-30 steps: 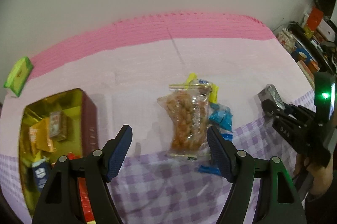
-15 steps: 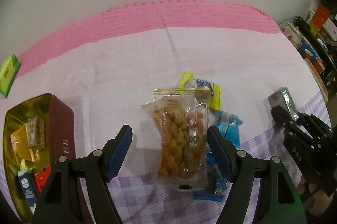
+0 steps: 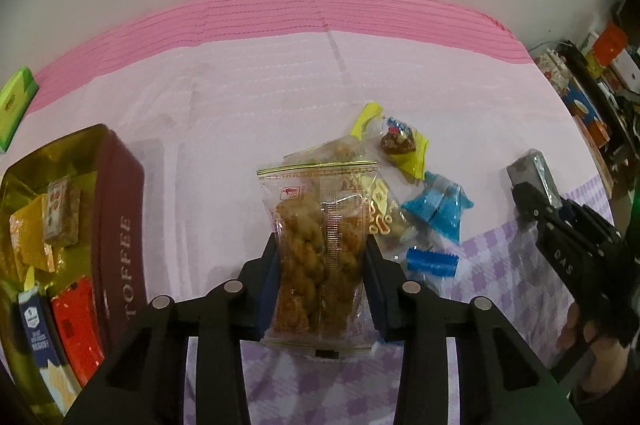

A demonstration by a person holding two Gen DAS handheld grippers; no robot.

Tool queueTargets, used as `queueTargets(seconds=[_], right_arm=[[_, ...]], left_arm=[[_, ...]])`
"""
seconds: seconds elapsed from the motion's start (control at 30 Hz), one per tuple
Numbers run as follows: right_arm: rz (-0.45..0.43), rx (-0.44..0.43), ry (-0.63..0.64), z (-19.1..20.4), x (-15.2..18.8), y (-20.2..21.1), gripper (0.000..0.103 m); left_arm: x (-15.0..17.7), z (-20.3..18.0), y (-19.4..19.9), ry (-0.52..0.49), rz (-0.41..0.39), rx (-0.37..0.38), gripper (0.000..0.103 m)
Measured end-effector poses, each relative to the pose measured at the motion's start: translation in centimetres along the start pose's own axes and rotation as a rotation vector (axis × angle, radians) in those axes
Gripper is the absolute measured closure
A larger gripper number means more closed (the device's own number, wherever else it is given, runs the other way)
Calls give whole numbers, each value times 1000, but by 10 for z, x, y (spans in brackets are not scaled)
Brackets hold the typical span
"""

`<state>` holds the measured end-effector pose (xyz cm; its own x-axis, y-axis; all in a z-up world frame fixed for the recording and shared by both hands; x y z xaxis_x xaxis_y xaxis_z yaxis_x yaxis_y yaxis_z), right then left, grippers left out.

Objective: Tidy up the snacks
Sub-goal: 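Carry the peanut bag into the gold tray and open the left tool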

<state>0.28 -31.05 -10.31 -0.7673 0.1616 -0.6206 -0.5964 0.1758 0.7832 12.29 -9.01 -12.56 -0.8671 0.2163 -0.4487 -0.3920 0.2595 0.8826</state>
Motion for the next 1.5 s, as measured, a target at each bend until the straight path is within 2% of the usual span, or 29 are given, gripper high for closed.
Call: queueTargets(seconds=[0.3,0.53,0.73,0.9,1.1,1.23,1.5], right_arm=[[-1,3,1,0,0,0,78],[-1,2,2,0,0,0,78],[-1,4,1,0,1,0,78],[1,4,2,0,1,0,78],[12,0,5,-1,0,1,77],[12,0,4,-1,0,1,78],[26,-3,21,-1,-2,-1,78]], left_arm=[[7,5,24,9,-12,1,64],[3,27,64,54,-41,-18,64],[5,76,94,140,-40,-63,64],[16,129,110,206,-27,-140,64],[40,178,111,227,27,-224,64],[56,197,103,225,68,-274,64],[68,209,89,206,107,-300,64]])
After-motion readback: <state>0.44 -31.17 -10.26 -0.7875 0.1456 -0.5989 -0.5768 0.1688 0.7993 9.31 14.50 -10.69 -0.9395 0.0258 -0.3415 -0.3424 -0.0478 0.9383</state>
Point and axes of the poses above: each gripper's, at about its wrist camera, not at the fingertips, and y roughly against the way its jaws point, z to its left, x to its underside, the point moved 8 cm from there along -y, roughly the way its jaws point, and after that the axes turned 3 degrees about y, right-handed, at the moved point
